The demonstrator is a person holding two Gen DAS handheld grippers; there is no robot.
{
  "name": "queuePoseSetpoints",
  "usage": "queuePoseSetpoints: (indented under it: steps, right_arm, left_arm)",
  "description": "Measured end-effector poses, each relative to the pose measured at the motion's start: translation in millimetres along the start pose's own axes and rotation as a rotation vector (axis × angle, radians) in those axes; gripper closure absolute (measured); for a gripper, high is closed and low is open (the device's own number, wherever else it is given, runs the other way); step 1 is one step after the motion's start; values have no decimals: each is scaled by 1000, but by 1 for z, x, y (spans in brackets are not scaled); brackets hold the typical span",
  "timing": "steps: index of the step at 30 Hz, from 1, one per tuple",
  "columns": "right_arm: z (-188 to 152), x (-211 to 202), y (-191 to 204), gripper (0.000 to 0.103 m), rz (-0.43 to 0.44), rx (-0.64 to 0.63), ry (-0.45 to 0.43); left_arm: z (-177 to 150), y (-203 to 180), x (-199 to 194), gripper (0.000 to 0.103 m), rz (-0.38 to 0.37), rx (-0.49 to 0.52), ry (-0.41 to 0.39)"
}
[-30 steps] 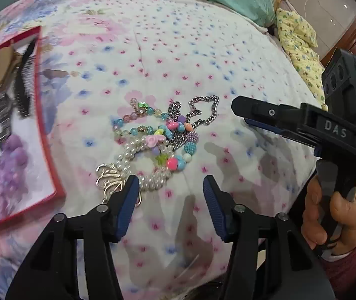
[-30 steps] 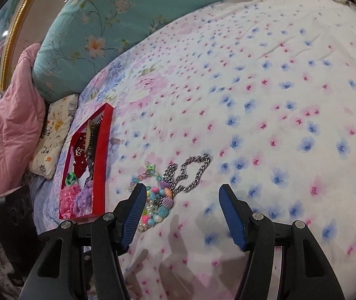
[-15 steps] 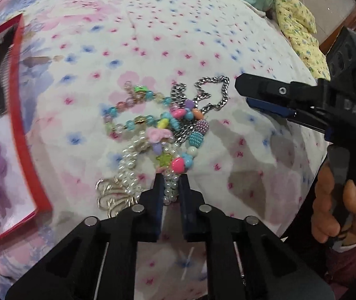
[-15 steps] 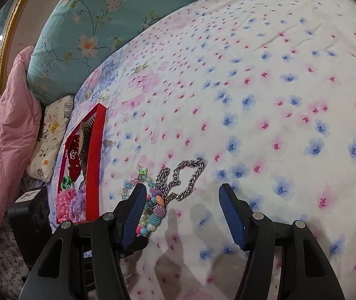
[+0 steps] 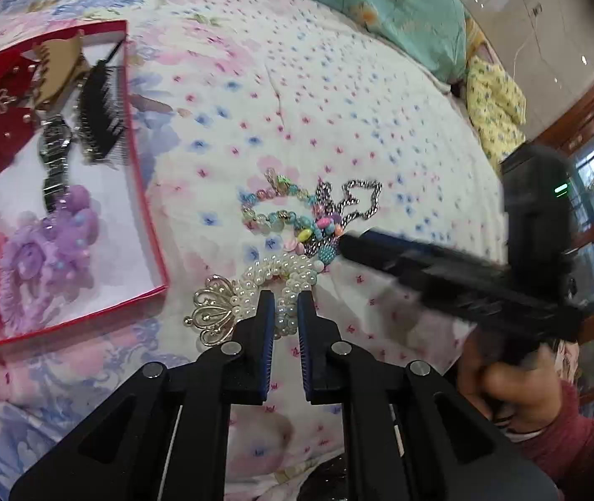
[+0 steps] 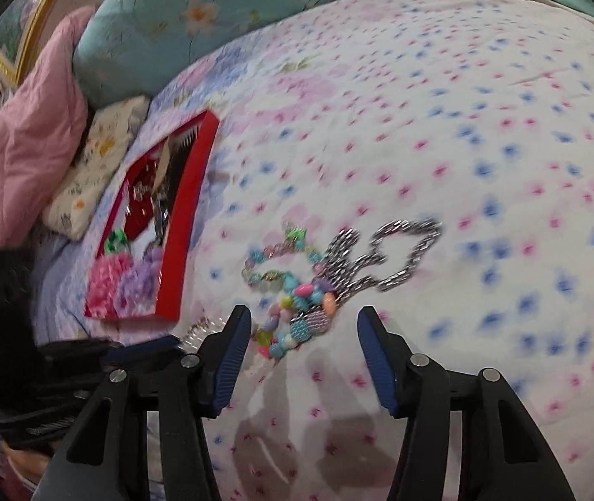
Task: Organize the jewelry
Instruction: 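Grasp the pearl bracelet with the left tool while the right tool grasps the beaded bracelet, then carry the pearl and beaded bracelets over the box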
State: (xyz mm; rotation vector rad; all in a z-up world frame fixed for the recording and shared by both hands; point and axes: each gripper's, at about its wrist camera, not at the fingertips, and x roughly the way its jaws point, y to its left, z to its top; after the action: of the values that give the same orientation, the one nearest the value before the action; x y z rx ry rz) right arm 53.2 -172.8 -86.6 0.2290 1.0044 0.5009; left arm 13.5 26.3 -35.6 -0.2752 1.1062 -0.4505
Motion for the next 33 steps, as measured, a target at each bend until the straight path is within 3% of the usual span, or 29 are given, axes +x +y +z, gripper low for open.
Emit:
queuePoseSetpoints:
  steps: [4,5,6,7,10,22,33]
  right_arm:
    - [-5,18,10,60,-32,-52,9]
    - [-5,20,12,68,-48,-66,9]
    - [-5,24,13,85,-67,-77,12]
    - [-6,28,12,90,-75,-76,18]
    - [-6,23,12,91,-69,-71,6]
    - [14,-44,24,91,40,-37,-142]
    - [23,-62,51,91,112,-58,-173]
  left_arm:
    - [0,4,-14,94,-13,-32,-37]
    - [2,2,-14,94,-18,-38,-43]
    - [3,4,-19,94,-27,-50,-55]
    - [4,4,-20,94,-31,-55,-63]
    - [8,8,-30,100,-39,-72,-92]
    - [12,14,-71,100,-63,-108,-201]
    - [8,33,-103,100,-47,-148,-277]
